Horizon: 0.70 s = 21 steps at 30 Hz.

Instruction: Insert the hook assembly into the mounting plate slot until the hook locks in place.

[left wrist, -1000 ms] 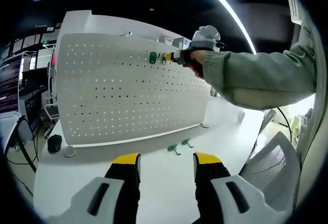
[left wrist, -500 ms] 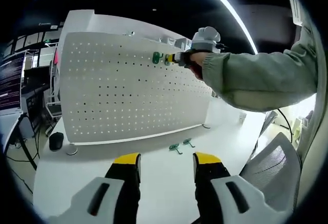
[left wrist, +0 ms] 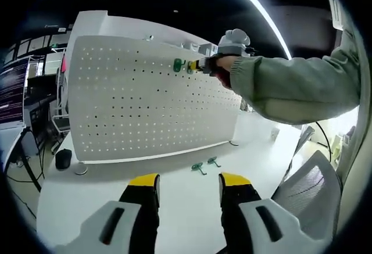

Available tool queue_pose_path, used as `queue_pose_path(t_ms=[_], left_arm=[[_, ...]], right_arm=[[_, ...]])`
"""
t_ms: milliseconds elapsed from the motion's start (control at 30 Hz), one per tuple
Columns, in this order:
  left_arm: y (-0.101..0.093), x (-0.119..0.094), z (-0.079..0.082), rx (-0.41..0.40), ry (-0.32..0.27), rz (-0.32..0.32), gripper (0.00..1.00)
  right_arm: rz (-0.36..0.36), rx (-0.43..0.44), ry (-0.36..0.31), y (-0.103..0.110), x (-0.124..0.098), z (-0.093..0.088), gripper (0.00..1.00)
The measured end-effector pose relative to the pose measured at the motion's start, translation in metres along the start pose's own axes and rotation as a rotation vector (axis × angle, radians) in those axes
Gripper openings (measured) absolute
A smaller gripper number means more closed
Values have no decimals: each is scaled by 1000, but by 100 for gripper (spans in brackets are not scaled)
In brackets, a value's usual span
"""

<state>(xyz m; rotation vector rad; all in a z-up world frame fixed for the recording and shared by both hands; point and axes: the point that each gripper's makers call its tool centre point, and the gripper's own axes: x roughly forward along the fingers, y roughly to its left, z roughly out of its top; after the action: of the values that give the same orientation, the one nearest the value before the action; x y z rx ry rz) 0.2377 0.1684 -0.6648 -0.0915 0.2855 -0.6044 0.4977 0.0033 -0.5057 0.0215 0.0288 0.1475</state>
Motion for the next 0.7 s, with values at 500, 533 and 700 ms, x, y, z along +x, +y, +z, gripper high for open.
queue_pose_path(t_ms=[500,533,700], left_arm=[[1,-1,0,-2,-2,3,42],[1,-1,0,-3,-1,4,42],[0,-1,0,-1,-3,4,42]], right_arm=[[-9,-10,3,0,1,-3,4],[-9,-10,3,0,1,-3,4],[-8,-10,1,-1,1,-3,4]])
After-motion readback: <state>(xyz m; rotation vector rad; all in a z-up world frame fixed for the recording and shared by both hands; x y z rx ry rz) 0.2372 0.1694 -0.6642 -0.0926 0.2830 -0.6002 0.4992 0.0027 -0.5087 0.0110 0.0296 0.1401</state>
